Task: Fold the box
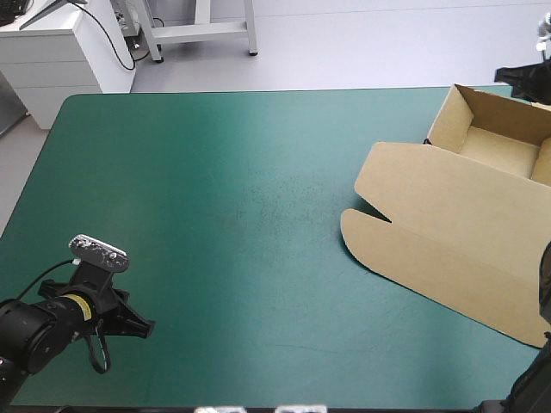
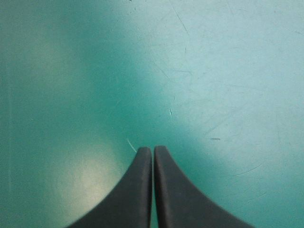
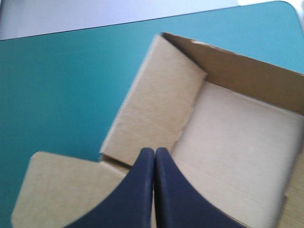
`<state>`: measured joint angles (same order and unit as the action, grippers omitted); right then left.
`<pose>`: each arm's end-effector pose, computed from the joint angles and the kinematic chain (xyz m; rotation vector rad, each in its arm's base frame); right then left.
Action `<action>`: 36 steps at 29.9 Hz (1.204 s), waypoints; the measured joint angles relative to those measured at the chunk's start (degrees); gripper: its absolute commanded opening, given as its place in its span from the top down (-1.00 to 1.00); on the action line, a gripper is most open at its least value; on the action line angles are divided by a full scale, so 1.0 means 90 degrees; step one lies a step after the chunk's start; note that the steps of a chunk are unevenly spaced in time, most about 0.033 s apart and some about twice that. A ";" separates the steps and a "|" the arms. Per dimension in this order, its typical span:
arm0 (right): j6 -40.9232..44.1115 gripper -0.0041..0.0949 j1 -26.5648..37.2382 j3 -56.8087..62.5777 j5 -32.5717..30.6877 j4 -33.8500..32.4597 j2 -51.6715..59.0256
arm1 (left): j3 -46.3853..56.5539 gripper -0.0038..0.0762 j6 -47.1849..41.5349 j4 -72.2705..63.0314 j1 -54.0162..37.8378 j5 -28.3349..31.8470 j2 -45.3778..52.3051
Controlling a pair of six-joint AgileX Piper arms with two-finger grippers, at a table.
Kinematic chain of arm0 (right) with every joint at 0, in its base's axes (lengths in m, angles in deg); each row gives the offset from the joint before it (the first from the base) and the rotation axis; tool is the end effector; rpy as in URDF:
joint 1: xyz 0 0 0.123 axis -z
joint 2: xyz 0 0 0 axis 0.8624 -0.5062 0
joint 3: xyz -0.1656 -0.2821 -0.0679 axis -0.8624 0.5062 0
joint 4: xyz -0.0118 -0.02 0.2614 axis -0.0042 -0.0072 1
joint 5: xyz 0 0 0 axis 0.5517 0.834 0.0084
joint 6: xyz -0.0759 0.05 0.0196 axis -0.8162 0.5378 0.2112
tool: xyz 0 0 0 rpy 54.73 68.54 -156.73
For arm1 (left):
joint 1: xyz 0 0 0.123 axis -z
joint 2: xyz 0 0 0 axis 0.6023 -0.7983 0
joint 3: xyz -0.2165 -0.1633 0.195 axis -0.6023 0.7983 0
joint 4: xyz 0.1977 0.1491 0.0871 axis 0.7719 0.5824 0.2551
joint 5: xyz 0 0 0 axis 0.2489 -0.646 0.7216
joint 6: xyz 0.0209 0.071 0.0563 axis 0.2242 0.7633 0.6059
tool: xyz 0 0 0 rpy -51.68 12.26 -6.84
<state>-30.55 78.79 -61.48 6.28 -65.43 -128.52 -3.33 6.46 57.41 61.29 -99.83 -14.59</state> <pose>0.4279 -0.1147 0.4810 0.1205 2.3306 0.2141 0.0940 -0.0282 0.3402 0.5172 2.4903 0.0229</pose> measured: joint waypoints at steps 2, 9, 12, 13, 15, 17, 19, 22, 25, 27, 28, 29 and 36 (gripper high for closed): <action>-0.0106 0.95 -0.0410 0.0130 0.0000 0.0000 0.0184 | 0.0000 0.92 0.0000 0.0000 0.0000 0.0020 0.0000; -0.0746 0.95 -0.2052 0.1318 -0.0006 -0.0012 0.1004 | 0.0000 0.92 0.0000 -0.0286 0.0000 0.0117 0.0000; -0.0842 0.95 -0.2645 0.2126 -0.0005 -0.0151 0.1538 | 0.0000 0.92 0.0000 -0.0337 0.0000 0.0210 0.0000; -0.0877 0.95 -0.2783 0.2370 0.0001 -0.0164 0.1743 | 0.0000 0.92 0.0000 -0.0346 0.0000 0.0238 0.0000; -0.0944 0.95 -0.3099 0.3046 0.0041 -0.0195 0.2199 | 0.0000 0.92 0.0000 -0.0435 0.0000 0.0285 0.0000; -0.0989 0.95 -0.3341 0.3709 0.0170 -0.0195 0.2653 | 0.0000 0.92 0.0000 -0.0553 0.0000 0.0320 0.0000; -0.1012 0.95 -0.3533 0.4498 0.0480 -0.0195 0.3141 | 0.0000 0.92 0.0008 -0.0647 0.0000 0.0331 0.0000; -0.1024 0.95 -0.3653 0.5784 0.1140 -0.0189 0.4048 | 0.0046 0.92 0.0027 -0.0692 0.0000 0.0331 0.0005; -0.1056 0.95 -0.3668 0.6939 0.1639 -0.0195 0.4990 | 0.0216 0.92 0.0054 -0.0710 0.0000 0.0331 0.0005; -0.1062 0.95 -0.3668 0.7595 0.1803 -0.0209 0.5539 | 0.0377 0.92 0.0116 -0.0746 0.0000 0.0348 0.0005; -0.1082 0.95 -0.3668 0.7923 0.1839 -0.0216 0.5831 | 0.0466 0.92 0.0174 -0.0763 0.0000 0.0378 0.0005; -0.1095 0.95 -0.3668 0.8223 0.1854 -0.0223 0.6057 | 0.0546 0.92 0.0222 -0.0799 0.0000 0.0399 0.0005; -0.1435 0.96 -0.3668 0.9523 0.1896 -0.0247 0.7641 | 0.0666 0.92 0.0328 -0.0832 0.0000 0.0527 0.0005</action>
<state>-43.47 45.77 24.23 23.34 -67.66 -59.74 2.66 9.41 49.91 61.29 -95.08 -14.54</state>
